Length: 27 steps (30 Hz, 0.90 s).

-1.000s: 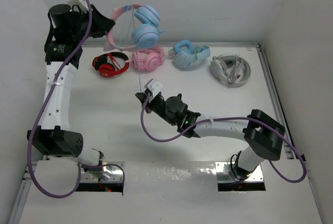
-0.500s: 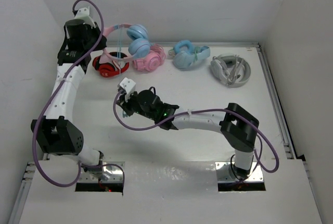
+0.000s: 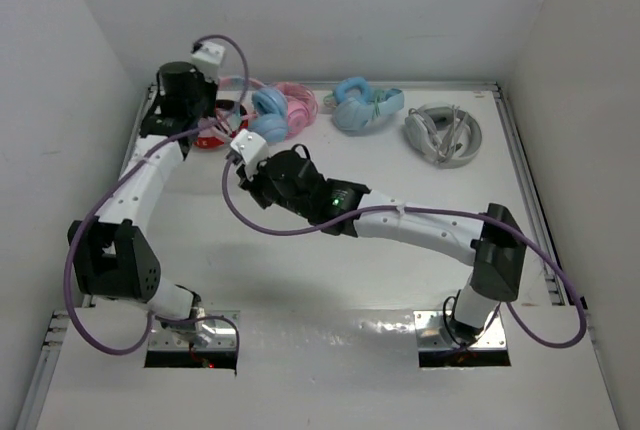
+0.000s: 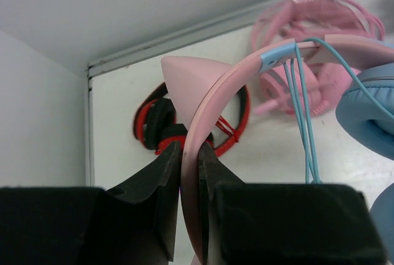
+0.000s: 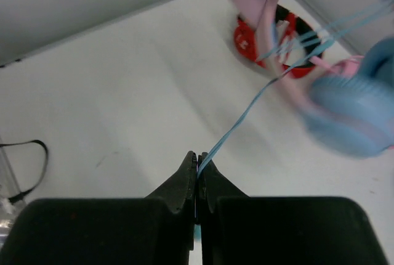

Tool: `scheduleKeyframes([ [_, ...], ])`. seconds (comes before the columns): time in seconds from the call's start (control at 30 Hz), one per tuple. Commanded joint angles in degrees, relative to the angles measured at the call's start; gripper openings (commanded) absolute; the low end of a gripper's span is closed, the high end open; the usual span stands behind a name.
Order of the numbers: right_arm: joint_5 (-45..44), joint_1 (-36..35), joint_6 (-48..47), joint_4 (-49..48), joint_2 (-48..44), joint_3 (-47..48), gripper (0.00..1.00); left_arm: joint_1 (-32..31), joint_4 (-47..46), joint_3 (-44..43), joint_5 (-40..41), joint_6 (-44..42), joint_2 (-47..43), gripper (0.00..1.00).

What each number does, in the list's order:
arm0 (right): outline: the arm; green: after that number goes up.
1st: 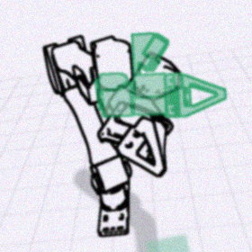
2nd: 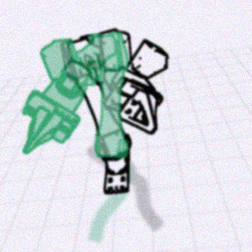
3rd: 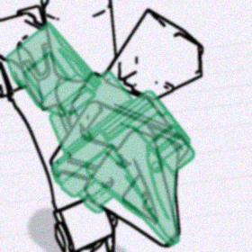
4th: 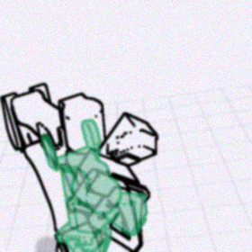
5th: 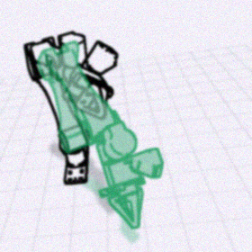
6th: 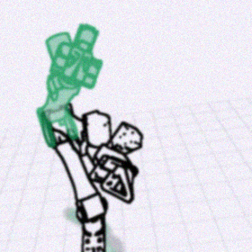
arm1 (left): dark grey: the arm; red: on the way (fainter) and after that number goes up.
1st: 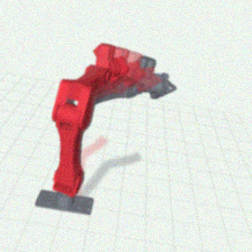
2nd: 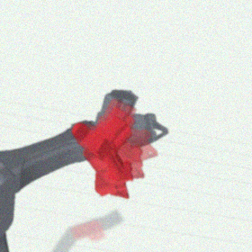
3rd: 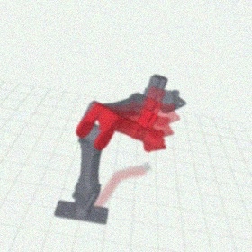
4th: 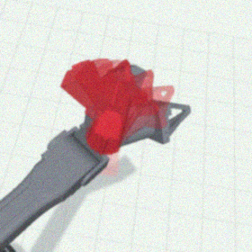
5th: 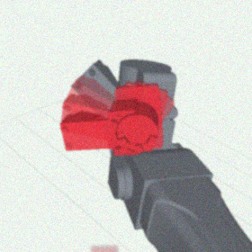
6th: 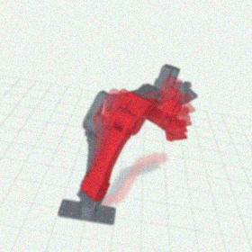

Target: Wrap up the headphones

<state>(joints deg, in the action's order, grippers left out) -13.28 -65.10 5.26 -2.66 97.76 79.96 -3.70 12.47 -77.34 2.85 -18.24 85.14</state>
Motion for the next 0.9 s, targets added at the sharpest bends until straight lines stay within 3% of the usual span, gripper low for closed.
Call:
scheduleKeyframes([
  [0.0,-6.99,-0.12,-6.82,13.61,-3.54,6.16,0.0,-7.09,-7.37,5.69,0.32,-13.83,-5.14,0.0],
  [0.23,-20.17,4.37,-14.64,20.5,-4.67,10.13,0.0,-15.01,-2.73,14.15,-0.99,-17.89,-9.29,0.0],
  [0.37,-29.68,4.54,-28.07,9.21,-7.13,3.55,0.0,-16.5,2.37,14.59,-5.66,-17.62,-9.73,0.0],
  [0.43,-33.29,4.98,-41.66,2.17,-7.66,-1.89,0.0,-17.56,5.61,14.5,-9.43,-17.97,-9.91,0.0],
  [0.57,-33.92,7.26,-52.26,-11.71,-7.58,-7.09,0.0,-19.5,9.41,14.59,-12.07,-17.01,-10.52,0.0],
  [0.87,-28.3,13.51,-52.81,-14.04,-7.32,-10.26,0.0,-20.11,15.21,13.62,-19.55,-12.79,-12.81,0.0],
])
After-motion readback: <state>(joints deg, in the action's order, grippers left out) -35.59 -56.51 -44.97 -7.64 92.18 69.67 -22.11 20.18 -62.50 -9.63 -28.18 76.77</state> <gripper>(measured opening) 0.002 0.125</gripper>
